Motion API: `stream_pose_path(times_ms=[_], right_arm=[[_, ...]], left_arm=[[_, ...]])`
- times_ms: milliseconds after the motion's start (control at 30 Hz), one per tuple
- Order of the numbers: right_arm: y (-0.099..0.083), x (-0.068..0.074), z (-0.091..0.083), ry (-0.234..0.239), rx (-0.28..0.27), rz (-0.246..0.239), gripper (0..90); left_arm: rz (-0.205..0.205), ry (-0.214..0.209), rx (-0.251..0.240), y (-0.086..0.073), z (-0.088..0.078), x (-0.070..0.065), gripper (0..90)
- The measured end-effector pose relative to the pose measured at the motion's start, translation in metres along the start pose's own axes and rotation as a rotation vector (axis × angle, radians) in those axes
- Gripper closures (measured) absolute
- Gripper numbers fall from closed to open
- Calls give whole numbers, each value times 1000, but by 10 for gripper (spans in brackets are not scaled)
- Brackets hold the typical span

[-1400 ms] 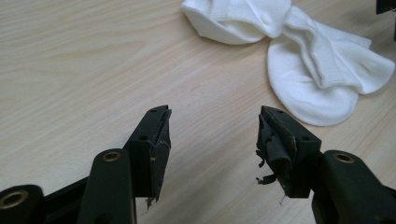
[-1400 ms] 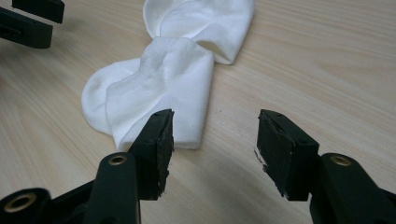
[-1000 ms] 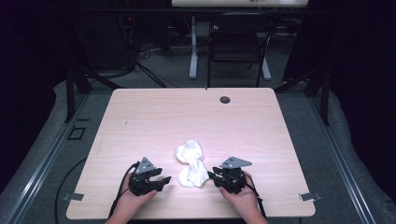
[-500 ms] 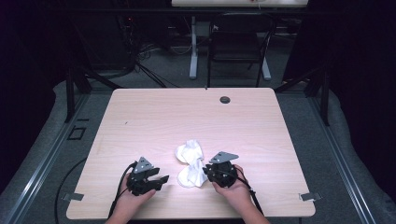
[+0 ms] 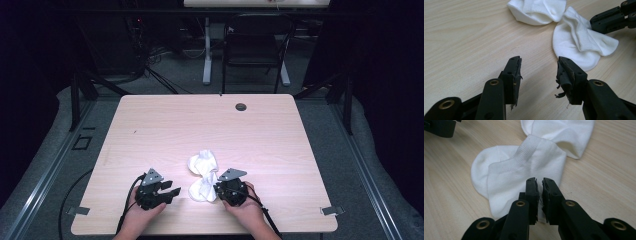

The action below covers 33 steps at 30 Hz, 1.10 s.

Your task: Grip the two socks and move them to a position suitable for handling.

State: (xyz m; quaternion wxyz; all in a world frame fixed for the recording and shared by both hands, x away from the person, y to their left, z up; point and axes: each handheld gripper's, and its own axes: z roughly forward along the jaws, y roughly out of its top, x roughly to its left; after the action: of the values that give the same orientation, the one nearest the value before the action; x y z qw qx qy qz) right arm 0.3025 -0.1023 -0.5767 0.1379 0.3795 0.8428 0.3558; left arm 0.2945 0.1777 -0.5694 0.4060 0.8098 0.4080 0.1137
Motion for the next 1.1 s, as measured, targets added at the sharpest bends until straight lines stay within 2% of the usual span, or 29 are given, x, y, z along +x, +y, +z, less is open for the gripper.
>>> stream_pose_path(times_ms=[333, 500, 800, 933, 1100], right_arm=[[-4, 10, -3, 2, 3, 34, 823], [-4, 16, -4, 5, 3, 51, 823], [-5, 29, -4, 16, 7, 49, 822], [-5, 32, -4, 19, 15, 43, 818], [-5, 33, -5, 27, 20, 60, 818]], left_arm=[[-6, -13, -2, -2, -2, -4, 549], [27, -19, 14, -2, -2, -11, 575], [50, -39, 55, -3, 3, -22, 674], [65, -36, 68, -4, 6, -25, 715], [72, -48, 81, -4, 7, -28, 736]])
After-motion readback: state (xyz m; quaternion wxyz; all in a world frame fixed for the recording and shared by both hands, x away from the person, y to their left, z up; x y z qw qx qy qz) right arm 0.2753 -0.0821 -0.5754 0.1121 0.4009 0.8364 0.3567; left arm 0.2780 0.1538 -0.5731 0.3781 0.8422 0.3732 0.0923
